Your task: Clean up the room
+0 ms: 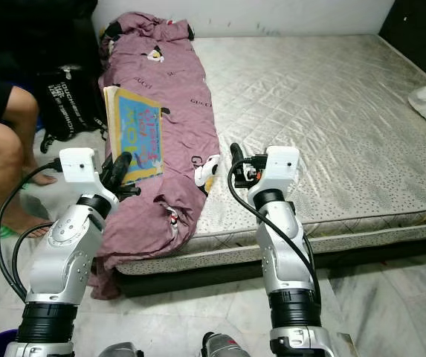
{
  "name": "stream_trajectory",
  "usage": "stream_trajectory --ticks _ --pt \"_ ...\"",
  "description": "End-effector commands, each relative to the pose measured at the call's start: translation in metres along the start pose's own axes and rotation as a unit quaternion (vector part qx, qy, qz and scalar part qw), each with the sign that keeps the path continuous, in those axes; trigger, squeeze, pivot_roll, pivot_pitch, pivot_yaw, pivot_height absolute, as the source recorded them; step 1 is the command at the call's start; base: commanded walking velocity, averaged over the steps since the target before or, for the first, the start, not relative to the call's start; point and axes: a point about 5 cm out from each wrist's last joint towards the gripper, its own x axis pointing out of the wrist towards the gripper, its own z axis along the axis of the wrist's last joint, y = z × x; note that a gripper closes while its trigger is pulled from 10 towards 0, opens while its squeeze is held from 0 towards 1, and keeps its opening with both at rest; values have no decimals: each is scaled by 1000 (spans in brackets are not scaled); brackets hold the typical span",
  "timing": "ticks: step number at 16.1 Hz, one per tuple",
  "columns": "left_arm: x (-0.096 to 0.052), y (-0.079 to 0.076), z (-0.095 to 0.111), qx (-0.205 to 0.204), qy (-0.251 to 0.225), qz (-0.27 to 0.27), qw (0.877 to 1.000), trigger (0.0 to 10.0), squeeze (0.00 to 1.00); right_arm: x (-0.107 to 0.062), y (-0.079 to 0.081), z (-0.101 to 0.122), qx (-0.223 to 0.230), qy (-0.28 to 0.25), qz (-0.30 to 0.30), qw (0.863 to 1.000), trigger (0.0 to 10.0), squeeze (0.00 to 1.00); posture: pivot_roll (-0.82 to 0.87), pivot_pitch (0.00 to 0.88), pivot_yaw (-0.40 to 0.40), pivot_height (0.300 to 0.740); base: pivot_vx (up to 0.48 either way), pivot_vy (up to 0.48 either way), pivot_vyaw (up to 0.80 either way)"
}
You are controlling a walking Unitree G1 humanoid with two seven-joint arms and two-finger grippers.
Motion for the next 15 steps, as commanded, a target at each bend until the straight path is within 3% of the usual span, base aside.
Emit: stream_trajectory --ticks 1,3,9,12,15 --pt "1 -2 11 3 -27 -11 1000 10000 0 2 0 3 -2 -7 -3 1000 10000 0 -41 0 -13 740 0 0 0" --pt "1 -3 12 1 -29 -14 999 10000 0 2 -1 3 -1 -5 -3 1000 10000 0 -42 0 -13 740 0 0 0" --pt "2 -4 12 0 -31 -16 999 10000 0 4 -2 4 -3 -7 -4 1000 10000 0 -44 0 -17 740 0 0 -716" --pt "2 -4 13 0 -33 -20 999 10000 0 4 -2 5 -5 -8 -4 1000 10000 0 -45 0 -15 740 0 0 0" --pt "2 -5 13 0 -36 -24 999 10000 0 4 -3 4 -6 -8 -5 1000 10000 0 -45 0 -16 740 341 0 0"
